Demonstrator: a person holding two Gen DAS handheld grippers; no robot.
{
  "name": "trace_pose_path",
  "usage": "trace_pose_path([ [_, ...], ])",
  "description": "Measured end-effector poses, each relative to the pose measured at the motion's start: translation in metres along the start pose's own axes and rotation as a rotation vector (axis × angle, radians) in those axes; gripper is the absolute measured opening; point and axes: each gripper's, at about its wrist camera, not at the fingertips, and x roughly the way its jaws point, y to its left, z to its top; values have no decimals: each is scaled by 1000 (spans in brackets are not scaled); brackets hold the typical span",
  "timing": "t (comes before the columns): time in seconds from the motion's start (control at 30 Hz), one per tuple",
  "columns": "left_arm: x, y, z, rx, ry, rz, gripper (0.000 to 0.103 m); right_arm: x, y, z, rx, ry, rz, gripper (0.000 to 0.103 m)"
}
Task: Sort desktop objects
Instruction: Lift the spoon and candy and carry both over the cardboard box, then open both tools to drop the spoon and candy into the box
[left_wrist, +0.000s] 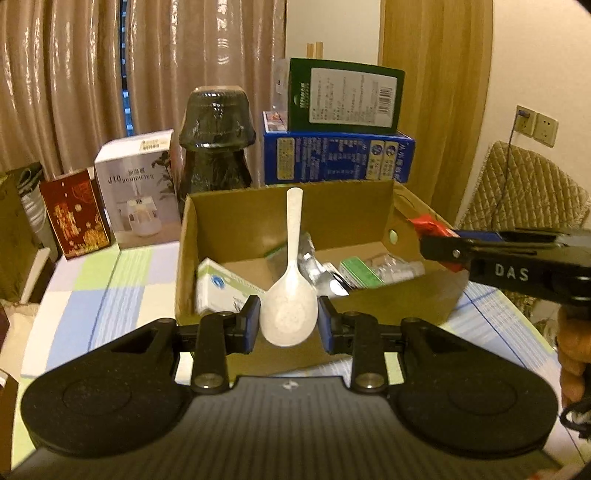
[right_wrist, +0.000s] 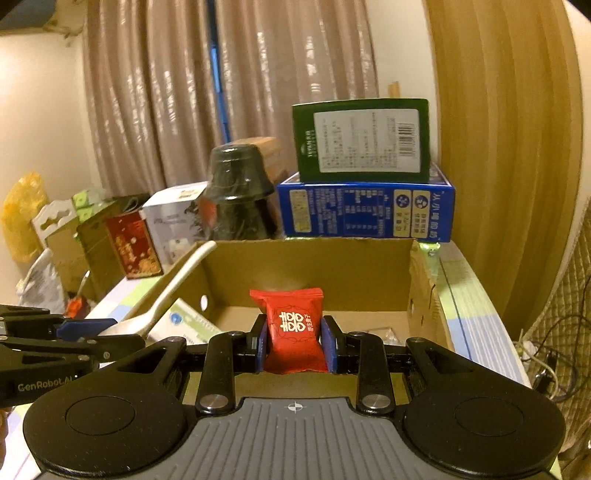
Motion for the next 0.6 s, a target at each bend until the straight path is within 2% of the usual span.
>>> trace_pose_path([
  [0.37,27,16,27,-33,-33,26,27,27,-5,11,44,-10,-28,27],
  [0.6,54,17,29,-31,4,34,27,43,-12,12,31,-22,-69,27],
])
